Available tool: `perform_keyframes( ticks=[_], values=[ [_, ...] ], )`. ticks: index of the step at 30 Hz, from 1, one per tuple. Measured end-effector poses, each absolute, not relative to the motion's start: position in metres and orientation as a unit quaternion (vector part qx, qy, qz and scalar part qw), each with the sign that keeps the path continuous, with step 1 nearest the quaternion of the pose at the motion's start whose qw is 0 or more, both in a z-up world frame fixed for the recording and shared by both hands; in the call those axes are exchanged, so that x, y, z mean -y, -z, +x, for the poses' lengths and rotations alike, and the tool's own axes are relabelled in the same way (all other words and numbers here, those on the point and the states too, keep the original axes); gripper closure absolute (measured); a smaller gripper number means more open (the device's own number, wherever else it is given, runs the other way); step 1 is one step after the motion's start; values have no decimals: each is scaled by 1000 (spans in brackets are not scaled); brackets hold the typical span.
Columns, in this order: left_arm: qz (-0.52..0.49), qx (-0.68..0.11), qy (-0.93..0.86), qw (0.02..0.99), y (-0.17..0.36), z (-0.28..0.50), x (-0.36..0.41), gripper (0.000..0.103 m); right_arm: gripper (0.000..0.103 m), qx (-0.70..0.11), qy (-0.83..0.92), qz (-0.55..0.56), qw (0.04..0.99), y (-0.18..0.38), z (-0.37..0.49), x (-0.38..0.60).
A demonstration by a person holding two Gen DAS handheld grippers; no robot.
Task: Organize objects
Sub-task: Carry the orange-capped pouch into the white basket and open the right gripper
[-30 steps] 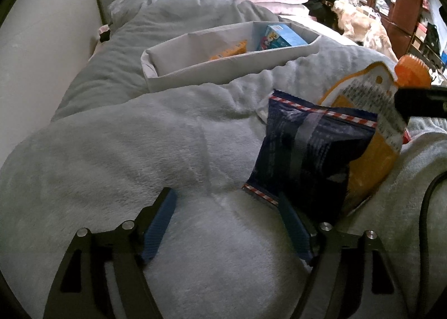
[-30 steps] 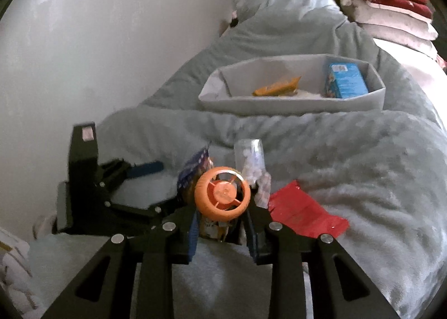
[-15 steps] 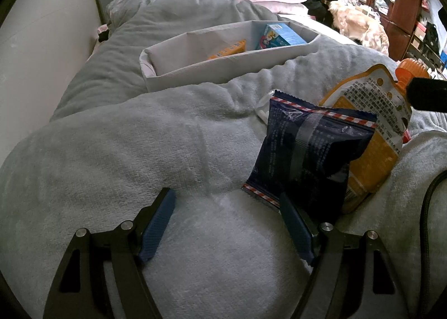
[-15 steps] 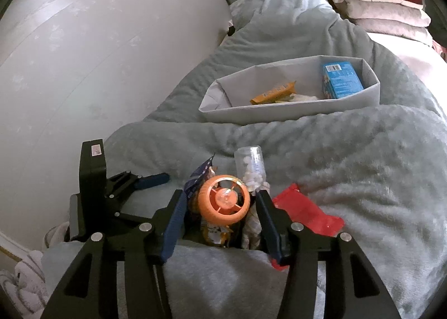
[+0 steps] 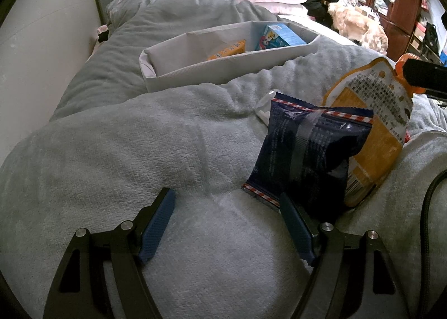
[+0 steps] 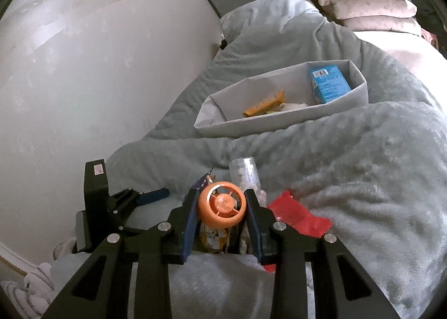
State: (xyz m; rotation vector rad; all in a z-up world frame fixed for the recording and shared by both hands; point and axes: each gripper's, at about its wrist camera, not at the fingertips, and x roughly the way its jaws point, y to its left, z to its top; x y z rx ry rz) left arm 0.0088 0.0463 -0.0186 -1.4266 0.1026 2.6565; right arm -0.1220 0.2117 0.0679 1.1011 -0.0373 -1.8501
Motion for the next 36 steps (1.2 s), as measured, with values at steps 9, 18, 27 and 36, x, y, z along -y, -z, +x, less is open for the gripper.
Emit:
perform_keyframes(
  ticks=[9, 18, 27, 36],
  values=[
    [-471, -34, -879, 60, 0, -6, -42, 31, 72, 33, 794, 398, 458, -119, -128, -228],
    [-432, -32, -901, 29, -41, -59, -29, 30, 72, 32, 836, 358, 415, -173, -184, -189],
    [-445, 7, -895, 22, -34, -88, -8, 30, 73, -64, 848, 366, 377, -146, -226, -58],
    [-433, 23, -901, 15, -27, -70, -5, 30, 73, -135, 820, 422, 362, -62, -220, 10]
  ],
)
